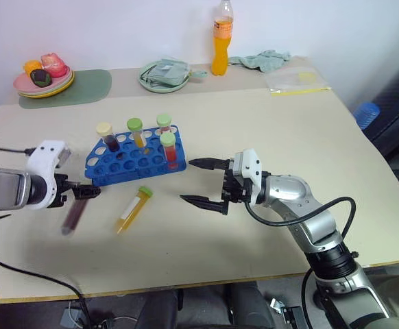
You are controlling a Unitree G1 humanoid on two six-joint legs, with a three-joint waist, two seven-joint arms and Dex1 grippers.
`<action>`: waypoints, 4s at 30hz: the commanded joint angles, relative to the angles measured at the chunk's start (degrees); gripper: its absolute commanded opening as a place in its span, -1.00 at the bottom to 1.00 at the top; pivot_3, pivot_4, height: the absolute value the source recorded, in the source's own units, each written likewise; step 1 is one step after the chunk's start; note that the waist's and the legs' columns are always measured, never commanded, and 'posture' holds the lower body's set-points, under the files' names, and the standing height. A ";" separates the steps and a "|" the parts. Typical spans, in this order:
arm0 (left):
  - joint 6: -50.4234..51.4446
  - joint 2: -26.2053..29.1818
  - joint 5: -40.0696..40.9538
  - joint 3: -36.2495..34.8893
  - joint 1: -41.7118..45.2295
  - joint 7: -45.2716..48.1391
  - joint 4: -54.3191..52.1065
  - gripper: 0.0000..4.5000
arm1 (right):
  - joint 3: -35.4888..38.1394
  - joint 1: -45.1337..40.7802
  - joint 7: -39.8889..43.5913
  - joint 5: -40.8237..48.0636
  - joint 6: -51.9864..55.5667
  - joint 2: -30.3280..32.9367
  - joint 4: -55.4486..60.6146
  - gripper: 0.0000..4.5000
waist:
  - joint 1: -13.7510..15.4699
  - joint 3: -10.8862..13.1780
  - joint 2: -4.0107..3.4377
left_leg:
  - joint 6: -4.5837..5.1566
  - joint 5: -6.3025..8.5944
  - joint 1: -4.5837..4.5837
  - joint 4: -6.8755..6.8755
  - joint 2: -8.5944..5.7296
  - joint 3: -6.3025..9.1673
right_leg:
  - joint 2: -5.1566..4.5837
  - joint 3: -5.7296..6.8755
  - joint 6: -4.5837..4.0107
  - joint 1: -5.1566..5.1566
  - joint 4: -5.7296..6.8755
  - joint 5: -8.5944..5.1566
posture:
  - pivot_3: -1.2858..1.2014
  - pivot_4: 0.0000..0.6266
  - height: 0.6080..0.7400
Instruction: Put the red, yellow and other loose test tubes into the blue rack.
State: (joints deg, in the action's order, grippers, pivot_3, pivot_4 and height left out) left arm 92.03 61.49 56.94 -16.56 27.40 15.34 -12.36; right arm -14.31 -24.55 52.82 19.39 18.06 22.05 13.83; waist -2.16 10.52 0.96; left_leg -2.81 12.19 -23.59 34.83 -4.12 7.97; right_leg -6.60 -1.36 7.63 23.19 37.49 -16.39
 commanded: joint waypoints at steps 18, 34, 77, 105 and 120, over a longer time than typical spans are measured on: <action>-22.53 -7.89 55.87 31.82 4.27 -71.12 -4.55 1.00 | -0.16 -0.34 2.44 0.46 -0.12 1.10 2.35 0.87 | 1.57 -0.03 0.07 | 0.01 0.01 0.01 0.26 -0.10 -0.09 | -0.17 -0.11 0.03 -0.06 0.11 0.01 | 0.03 -0.52 1.00; -24.52 3.67 44.17 24.43 1.55 -49.88 -15.73 -0.67 | 0.17 1.42 0.66 0.47 1.02 1.73 4.25 0.90 | 1.23 -0.02 0.06 | 0.01 0.01 0.01 0.21 -0.16 -0.27 | -0.05 -0.12 0.02 -0.03 0.09 0.00 | 0.03 -0.52 1.00; -101.90 -54.02 -62.71 21.35 -11.66 -24.43 12.62 -0.67 | 2.33 6.77 -10.05 -3.51 -3.24 -1.16 -0.58 0.90 | 2.50 -0.15 0.14 | 0.16 0.09 0.10 0.30 -0.26 -0.41 | -0.08 -0.05 0.24 -0.42 -0.34 0.15 | 0.03 -0.52 1.00; -102.43 -58.62 -54.69 13.84 -13.23 -19.82 4.52 0.60 | 1.91 6.69 -10.46 -3.56 -2.79 -2.22 -0.34 0.90 | 2.38 -0.14 0.15 | 0.16 0.09 0.11 0.30 -0.25 -0.38 | -0.08 -0.03 0.24 -0.42 -0.32 0.15 | 0.03 -0.52 1.00; -19.98 -25.27 -24.39 -11.27 -0.86 -14.70 -19.93 0.97 | 1.85 5.71 -8.38 -3.04 -3.01 -1.76 -1.74 0.90 | 0.93 -0.12 0.15 | 0.16 0.09 0.15 0.27 -0.21 -0.19 | 0.08 -0.02 0.25 -0.41 -0.21 0.11 | 0.03 -0.52 1.00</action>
State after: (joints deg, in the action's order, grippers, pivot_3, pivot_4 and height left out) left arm 61.15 33.54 29.04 -25.05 25.33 -1.02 -30.89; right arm -12.77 -17.72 43.88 15.92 15.96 20.47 11.42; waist -1.23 10.40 1.12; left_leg -2.65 12.27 -23.44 35.11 -4.32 7.78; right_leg -6.49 -1.38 7.88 22.79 37.30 -16.28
